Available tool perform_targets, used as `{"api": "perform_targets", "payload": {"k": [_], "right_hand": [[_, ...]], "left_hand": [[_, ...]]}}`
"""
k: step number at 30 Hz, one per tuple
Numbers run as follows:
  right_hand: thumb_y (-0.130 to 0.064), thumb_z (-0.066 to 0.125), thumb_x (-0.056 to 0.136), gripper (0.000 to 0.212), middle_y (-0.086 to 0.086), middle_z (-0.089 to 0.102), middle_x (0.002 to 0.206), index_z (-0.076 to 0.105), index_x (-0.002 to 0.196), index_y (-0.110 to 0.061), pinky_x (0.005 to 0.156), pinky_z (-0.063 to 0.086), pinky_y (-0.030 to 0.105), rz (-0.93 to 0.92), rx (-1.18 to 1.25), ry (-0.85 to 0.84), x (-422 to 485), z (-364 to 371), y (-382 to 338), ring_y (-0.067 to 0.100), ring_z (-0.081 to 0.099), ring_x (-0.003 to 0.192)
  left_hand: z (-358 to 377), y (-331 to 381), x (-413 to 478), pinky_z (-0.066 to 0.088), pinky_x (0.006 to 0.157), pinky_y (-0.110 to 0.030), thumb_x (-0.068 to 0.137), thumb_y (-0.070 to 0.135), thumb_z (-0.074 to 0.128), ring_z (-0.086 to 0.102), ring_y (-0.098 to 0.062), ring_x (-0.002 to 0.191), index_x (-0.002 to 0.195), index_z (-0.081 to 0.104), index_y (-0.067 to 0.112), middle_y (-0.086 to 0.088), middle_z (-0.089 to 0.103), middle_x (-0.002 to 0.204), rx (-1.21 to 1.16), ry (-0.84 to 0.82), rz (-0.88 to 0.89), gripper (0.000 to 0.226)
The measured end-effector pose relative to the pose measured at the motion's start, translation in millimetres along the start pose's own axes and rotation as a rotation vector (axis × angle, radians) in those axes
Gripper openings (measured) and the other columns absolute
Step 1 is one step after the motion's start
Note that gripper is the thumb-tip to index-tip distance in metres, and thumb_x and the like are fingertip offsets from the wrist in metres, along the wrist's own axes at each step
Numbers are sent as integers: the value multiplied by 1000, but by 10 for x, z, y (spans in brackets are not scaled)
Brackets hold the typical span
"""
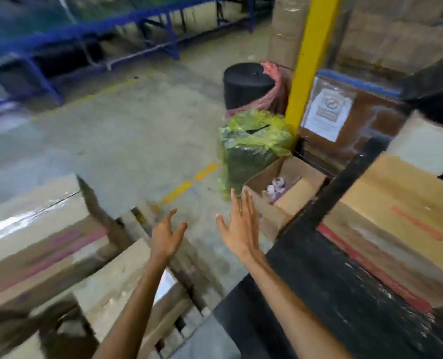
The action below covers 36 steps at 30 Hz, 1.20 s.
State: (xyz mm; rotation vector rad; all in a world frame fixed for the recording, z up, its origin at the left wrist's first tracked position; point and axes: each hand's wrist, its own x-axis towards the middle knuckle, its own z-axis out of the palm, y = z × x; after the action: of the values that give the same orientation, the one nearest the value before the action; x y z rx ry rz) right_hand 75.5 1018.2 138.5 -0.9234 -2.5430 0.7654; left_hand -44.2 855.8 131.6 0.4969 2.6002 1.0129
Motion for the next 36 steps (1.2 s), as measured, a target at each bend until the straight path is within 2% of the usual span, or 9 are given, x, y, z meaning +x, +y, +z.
{"api": "perform_targets", "payload": {"k": [4,7,9,12,17,24,29,32,36], "right_hand": [[-46,52,94,77,18,20,166,30,158,-10,116,31,48,-263,62,-280,-694,1132,-1369,34,20,153],[-40,59,88,78,17,27,164,35,156,-11,118,33,46,-354,104,-453,-1314,1959,-2161,33,26,151],[-42,57,92,76,13,27,165,32,157,-12,119,30,44,-375,89,-581,-1782,2459,-2604,29,24,152],[-39,57,100,73,5,22,167,23,160,-17,123,22,37,-330,79,-788,-2447,3126,-3054,24,19,154],[-52,58,96,72,0,39,160,31,157,-24,118,34,41,-203,-14,-969,-3236,4123,-3449,24,37,147],[-51,65,93,81,7,34,162,31,158,-16,116,29,41,61,-79,-1029,-3660,5377,-3435,28,33,148],[-63,69,84,96,3,33,162,25,159,-24,119,32,44,329,39,-974,-3838,6285,-3147,24,36,147],[-81,70,67,110,-1,47,154,33,156,-27,114,40,43,415,138,-966,-3901,6721,-2989,20,48,138],[-62,71,82,73,-12,60,124,50,143,-28,98,42,28,421,185,-917,-4008,6907,-2936,10,55,114]], "left_hand": [[-1298,-1660,-791,47,97,-45,94,25,70,62,-39,118,141,57,5,-23,68,126,-57,265,-260,52],[-2023,-2775,-1469,51,86,-40,93,25,69,69,-38,106,136,60,7,-19,73,116,-117,413,-431,48],[-2372,-3472,-1884,50,94,-41,93,18,70,66,-35,115,134,62,5,-16,71,124,-113,484,-518,43],[-2725,-4434,-2427,45,108,-45,93,21,70,59,-35,127,139,58,7,-17,63,138,-116,512,-680,50],[-3033,-5804,-3050,42,109,-45,92,20,73,55,-38,132,142,54,2,-21,59,142,-203,438,-916,57],[-2923,-7251,-3253,50,95,-42,77,50,70,65,-36,114,134,60,8,-15,70,125,-296,376,-1074,71],[-2553,-8185,-3067,43,110,-44,77,72,69,54,-31,134,151,45,19,-10,58,145,-448,380,-1203,94],[-2351,-8602,-2916,44,109,-39,80,69,71,56,-26,129,143,53,27,-4,62,137,-557,371,-1251,77],[-2222,-8717,-2843,49,105,-41,78,71,71,62,-21,116,125,64,39,13,64,109,-572,420,-1235,58]]}}
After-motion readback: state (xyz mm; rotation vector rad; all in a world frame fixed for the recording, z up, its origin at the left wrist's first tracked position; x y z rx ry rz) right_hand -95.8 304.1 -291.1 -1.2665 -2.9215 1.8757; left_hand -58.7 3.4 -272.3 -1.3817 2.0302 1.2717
